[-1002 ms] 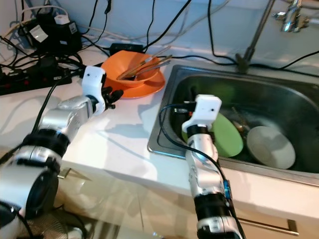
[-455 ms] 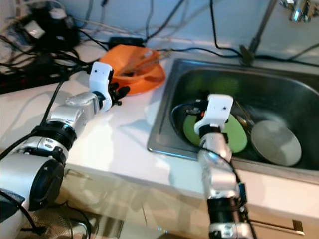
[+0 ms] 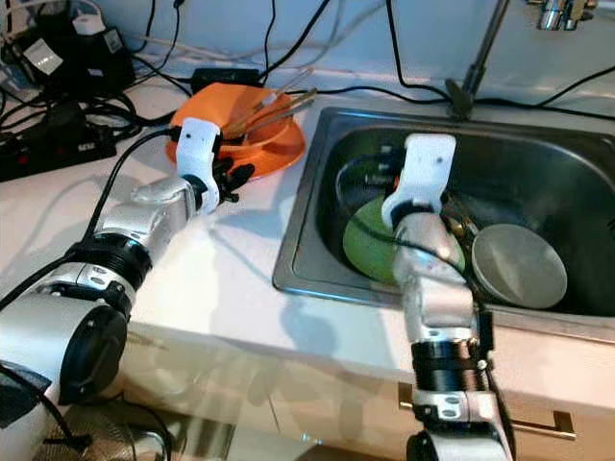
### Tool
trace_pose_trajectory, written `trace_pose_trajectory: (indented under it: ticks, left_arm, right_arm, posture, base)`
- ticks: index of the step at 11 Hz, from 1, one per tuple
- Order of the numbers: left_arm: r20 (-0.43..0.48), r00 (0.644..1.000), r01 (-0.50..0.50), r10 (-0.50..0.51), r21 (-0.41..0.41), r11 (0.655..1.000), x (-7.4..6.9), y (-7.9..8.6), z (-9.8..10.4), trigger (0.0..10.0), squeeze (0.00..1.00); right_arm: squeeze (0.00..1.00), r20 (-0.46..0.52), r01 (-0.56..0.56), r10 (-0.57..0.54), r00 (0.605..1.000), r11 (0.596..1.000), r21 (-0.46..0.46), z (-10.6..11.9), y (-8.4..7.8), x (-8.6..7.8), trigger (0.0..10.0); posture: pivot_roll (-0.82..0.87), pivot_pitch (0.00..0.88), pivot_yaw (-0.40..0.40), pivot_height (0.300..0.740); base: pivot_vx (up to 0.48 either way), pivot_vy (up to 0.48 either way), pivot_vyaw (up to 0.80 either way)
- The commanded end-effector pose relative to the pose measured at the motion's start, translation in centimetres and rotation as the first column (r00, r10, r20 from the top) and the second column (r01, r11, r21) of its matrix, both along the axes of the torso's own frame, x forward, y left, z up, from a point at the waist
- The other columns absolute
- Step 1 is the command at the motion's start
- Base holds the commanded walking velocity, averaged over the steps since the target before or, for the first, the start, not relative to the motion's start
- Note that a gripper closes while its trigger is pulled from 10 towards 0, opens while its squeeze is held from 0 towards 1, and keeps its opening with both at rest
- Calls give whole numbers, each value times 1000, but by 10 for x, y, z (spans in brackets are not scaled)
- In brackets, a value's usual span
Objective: Kitchen organization
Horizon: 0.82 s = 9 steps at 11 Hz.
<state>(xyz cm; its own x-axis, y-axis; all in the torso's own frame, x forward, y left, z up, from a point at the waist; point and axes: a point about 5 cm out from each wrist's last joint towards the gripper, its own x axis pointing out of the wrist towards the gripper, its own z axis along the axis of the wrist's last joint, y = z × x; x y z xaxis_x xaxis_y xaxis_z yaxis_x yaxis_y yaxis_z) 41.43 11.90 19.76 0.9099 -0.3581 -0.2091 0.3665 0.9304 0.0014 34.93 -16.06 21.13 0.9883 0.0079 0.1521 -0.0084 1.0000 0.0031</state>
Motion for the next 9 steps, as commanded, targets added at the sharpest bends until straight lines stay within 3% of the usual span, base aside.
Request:
trace_pose_trajectory:
  ticks: [1,5,7,9]
  left_arm:
    - [-25,1000,9,-9,30,999,0,-2,-1,10000,0]
    - [-74,997,-32,38,79,996,0,12,-7,10000,0]
    - [-101,995,-17,26,91,996,-2,16,-12,10000,0]
    - [-104,994,-24,34,94,995,-2,18,-13,10000,0]
  right_arm:
    - [0,-12,-45,45,999,999,-4,7,6,2,10000]
    - [0,-98,-118,120,988,993,20,-2,18,2,10000]
    - [0,-129,-260,265,956,964,53,-3,30,-2,10000]
    - [0,-169,-332,334,927,942,38,-6,36,-4,10000]
  posture:
    - [16,84,36,740]
    - [31,78,33,740]
    - [43,83,27,740]
    - [46,79,29,740]
  base:
    - [0,0,0]
    - [0,0,0]
    - [0,0,0]
    - [0,0,0]
